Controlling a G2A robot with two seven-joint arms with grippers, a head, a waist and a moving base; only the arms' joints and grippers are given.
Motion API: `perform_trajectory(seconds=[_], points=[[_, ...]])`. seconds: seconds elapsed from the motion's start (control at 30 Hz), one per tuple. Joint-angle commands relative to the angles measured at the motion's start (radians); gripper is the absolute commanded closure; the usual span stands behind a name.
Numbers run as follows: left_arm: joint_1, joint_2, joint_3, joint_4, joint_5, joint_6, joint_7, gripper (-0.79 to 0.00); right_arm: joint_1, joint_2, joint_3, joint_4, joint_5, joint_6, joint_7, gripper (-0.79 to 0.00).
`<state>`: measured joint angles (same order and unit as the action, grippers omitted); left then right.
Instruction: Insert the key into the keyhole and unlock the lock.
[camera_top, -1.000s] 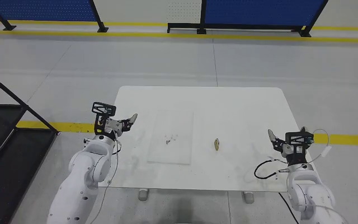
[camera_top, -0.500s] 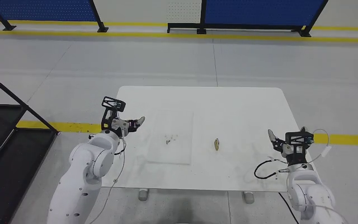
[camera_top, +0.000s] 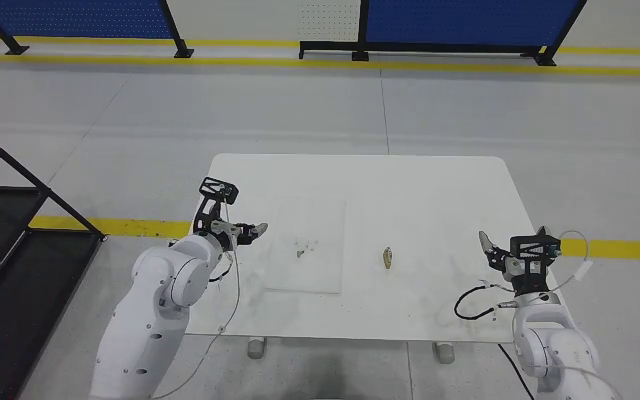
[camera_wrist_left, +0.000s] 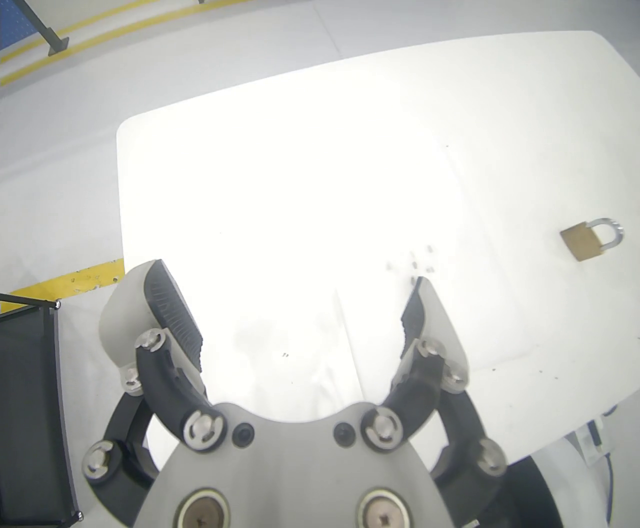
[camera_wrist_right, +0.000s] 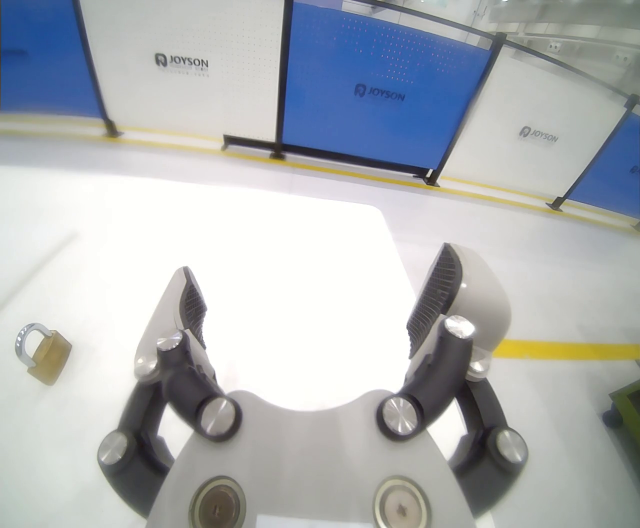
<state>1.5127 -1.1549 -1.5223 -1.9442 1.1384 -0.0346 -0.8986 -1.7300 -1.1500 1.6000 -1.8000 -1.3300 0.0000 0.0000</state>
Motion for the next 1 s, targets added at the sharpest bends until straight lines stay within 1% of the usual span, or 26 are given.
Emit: perform_trajectory(seconds=[0.0, 0.33, 0.47, 0.8, 0.97], points=[[-0.005, 0.001, 0.003, 0.005, 0.002, 0.000, -0.021, -0.785, 0.000, 0.000, 0.000, 0.000, 0.000, 0.000, 0.000, -0.785], [-0.019, 0.004, 0.013, 0.032, -0.011, -0.007, -0.105, -0.785, 0.000, 0.000, 0.000, 0.000, 0.000, 0.000, 0.000, -0.785], [-0.019, 0.005, 0.016, 0.040, -0.010, 0.000, -0.118, -0.785, 0.000, 0.000, 0.000, 0.000, 0.000, 0.000, 0.000, -0.785], [-0.035, 0.007, 0.034, 0.075, -0.050, -0.009, -0.204, -0.785, 0.000, 0.000, 0.000, 0.000, 0.000, 0.000, 0.000, -0.785], [-0.043, 0.008, 0.042, 0.091, -0.072, -0.011, -0.224, -0.785, 0.000, 0.000, 0.000, 0.000, 0.000, 0.000, 0.000, -0.785]])
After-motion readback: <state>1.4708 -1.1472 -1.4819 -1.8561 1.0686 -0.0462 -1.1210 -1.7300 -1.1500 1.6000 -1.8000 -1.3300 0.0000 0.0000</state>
